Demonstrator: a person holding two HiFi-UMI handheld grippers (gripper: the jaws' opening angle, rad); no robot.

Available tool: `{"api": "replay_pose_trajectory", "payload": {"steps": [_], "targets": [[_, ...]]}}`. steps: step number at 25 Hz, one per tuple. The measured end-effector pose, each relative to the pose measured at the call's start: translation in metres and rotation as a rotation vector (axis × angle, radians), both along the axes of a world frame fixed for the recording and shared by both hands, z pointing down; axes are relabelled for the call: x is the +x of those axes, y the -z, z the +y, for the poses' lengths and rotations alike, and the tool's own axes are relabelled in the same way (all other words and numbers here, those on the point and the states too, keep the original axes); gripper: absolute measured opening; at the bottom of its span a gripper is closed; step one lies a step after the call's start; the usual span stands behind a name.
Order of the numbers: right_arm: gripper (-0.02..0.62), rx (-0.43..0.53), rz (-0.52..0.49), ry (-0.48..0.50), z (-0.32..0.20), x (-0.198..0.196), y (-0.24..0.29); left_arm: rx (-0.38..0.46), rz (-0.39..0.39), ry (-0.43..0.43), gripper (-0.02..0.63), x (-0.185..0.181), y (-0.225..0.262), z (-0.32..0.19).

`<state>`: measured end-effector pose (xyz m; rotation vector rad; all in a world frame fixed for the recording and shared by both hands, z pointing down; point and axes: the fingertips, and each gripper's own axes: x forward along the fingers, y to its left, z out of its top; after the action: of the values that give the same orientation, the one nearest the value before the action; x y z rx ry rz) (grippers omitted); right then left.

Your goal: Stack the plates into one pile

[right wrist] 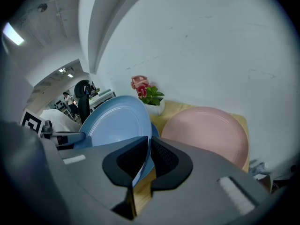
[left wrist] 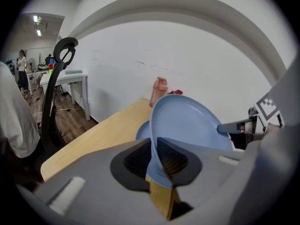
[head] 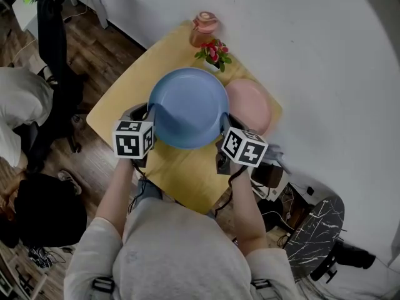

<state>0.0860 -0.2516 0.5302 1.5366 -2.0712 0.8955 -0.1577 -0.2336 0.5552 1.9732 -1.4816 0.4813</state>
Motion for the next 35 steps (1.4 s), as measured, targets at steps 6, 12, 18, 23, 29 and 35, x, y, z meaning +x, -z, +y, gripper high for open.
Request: {"api": "replay_pose_trajectory", "payload": {"steps": [6, 12, 18, 23, 29, 35], "targets": [[0.026, -0.057, 0.010, 0.006, -0.011, -0.003, -0.030, -0.056, -0.016, 0.007, 0.101, -0.002, -0.026, -0.007], [0.026, -0.090, 0.033, 0.010, -0.019, -0.007, -0.050, -0.099, -0.020, 0.012, 0.101, -0.007, -0.046, -0.013], [0.028, -0.109, 0.051, 0.007, -0.023, -0.008, -0.061, -0.115, -0.016, 0.013, 0.104, -0.008, -0.057, -0.018], [0.029, -0.116, 0.087, 0.010, -0.027, -0.010, -0.069, -0.100, -0.031, 0.004, 0.110, -0.009, -0.060, -0.021], [0.029, -0.113, 0.119, 0.007, -0.026, -0.011, -0.074, -0.064, -0.034, -0.018, 0.133, -0.006, -0.059, -0.024], [0.029, -0.083, 0.151, 0.020, -0.024, -0.014, -0.074, -0.044, 0.012, -0.050, 0.176, 0.003, -0.057, -0.022]]}}
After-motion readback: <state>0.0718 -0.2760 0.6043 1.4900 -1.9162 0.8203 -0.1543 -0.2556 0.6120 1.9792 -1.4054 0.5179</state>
